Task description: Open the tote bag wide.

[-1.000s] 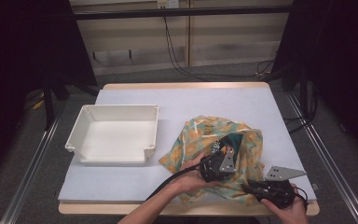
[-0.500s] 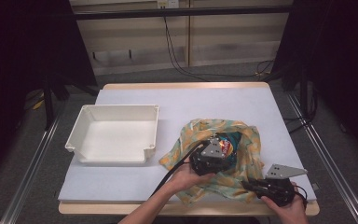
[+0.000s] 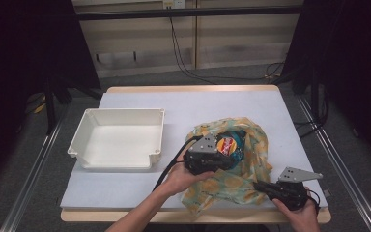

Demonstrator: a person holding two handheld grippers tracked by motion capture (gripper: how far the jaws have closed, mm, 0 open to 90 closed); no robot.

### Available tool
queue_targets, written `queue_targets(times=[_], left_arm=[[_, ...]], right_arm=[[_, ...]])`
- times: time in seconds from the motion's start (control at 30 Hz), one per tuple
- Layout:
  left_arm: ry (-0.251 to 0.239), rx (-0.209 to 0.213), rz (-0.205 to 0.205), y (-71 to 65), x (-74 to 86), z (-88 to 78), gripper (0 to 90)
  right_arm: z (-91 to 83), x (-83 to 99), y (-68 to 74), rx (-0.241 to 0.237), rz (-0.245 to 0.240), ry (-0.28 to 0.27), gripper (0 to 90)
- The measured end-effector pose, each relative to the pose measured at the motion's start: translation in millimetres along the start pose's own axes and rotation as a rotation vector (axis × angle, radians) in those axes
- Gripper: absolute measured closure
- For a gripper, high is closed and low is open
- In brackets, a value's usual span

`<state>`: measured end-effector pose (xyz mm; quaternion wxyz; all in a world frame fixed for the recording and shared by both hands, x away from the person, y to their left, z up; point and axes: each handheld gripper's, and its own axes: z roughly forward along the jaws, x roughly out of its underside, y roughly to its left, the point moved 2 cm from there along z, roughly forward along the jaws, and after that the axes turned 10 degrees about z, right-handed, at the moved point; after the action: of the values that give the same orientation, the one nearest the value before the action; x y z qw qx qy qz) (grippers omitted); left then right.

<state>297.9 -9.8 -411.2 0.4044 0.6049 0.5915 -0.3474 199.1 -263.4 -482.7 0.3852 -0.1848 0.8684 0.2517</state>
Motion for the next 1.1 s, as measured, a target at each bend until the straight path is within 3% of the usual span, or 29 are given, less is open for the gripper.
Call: queue_targets(times=[0.27,0.37,0.47,0.6,0.7,0.87,0.93,1.1], left_arm=[[-0.093,-0.03,-0.035,6.0,-8.4,-27.3,87.8],[-0.089,-0.028,-0.034,3.9,-6.7,-26.2,87.8],[-0.07,-0.032,-0.019,1.8,-7.8,-22.0,87.9],[-0.06,-0.012,-0.02,0.6,-6.2,-18.7,87.9],[-0.05,-0.014,-0.024,0.9,-3.9,-16.5,87.8],[-0.041,-0.009,-0.021,0.6,-2.8,-15.4,87.8],[-0.042,0.003,-0.02,0.7,-1.5,-14.7,87.8],[-0.029,0.019,-0.021,-0.5,0.6,-12.8,87.8]], right_arm=[[0.8,2.2,-4.3,0.007,0.006,0.017,90.0],[-1.8,0.7,-4.0,0.011,0.008,0.017,77.1],[-9.4,-7.7,2.1,0.0,-0.005,-0.02,67.1],[-18.2,-24.9,10.9,-0.026,-0.024,-0.067,56.8],[-22.1,-40.4,10.6,-0.03,-0.04,-0.101,55.6],[-17.8,-73.3,-5.4,-0.049,-0.045,-0.172,54.8],[-13.4,-87.8,-10.8,-0.025,-0.061,-0.181,52.7],[-1.3,-118.7,-28.5,0.011,-0.043,-0.188,52.4]])
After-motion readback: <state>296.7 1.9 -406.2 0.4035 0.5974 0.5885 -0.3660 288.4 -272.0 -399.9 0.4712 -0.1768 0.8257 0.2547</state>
